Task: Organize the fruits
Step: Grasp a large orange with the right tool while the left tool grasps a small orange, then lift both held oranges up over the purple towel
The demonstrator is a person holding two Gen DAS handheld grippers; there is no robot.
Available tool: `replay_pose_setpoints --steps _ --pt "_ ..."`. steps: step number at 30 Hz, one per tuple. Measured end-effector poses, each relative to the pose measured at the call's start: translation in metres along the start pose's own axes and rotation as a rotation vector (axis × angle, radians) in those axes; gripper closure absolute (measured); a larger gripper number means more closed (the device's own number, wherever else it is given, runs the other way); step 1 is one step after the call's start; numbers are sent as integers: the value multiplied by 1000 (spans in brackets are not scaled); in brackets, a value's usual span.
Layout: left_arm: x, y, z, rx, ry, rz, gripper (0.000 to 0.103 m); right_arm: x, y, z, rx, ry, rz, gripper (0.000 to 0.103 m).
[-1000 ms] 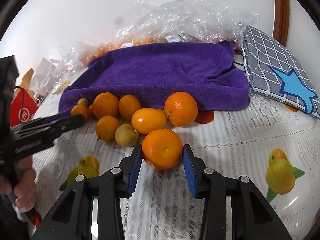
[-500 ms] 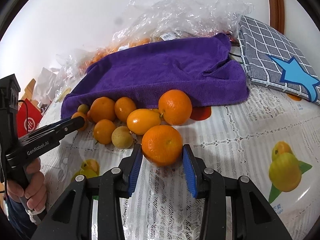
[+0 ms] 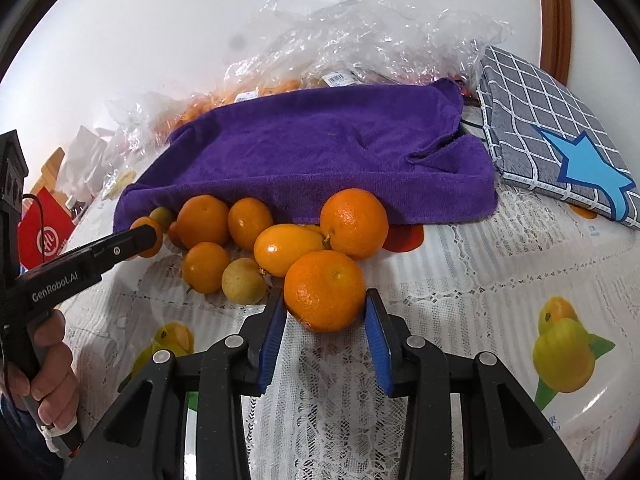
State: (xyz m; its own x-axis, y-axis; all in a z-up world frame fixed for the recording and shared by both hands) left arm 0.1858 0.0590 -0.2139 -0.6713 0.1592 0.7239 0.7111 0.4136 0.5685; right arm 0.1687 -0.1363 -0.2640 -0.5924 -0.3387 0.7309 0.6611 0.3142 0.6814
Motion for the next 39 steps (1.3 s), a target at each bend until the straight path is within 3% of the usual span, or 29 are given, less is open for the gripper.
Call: replay_pose_setpoints --steps 24,33,39 --pt "36 25 -2 42 -67 -148 70 19 6 4 33 -27 -61 64" --pt "44 62 -20 21 -72 -202 70 44 51 -17 32 -42 -151 64" --pt "28 89 -24 43 -71 -216 70 42 84 -30 36 -57 -184 64"
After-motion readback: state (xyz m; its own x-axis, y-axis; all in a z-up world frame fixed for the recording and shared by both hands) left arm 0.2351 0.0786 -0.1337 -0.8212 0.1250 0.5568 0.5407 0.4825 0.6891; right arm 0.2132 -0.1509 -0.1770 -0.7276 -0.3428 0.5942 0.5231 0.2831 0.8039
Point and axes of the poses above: each gripper's, at about its wrist camera, not at the fingertips, and x roughly against the way its jaws point, z to its left, y to its top, the point moved 7 cm from there along -x, roughly the way its jaws point, and after that the axes turned 15 degrees about x, right-handed, at the moved point
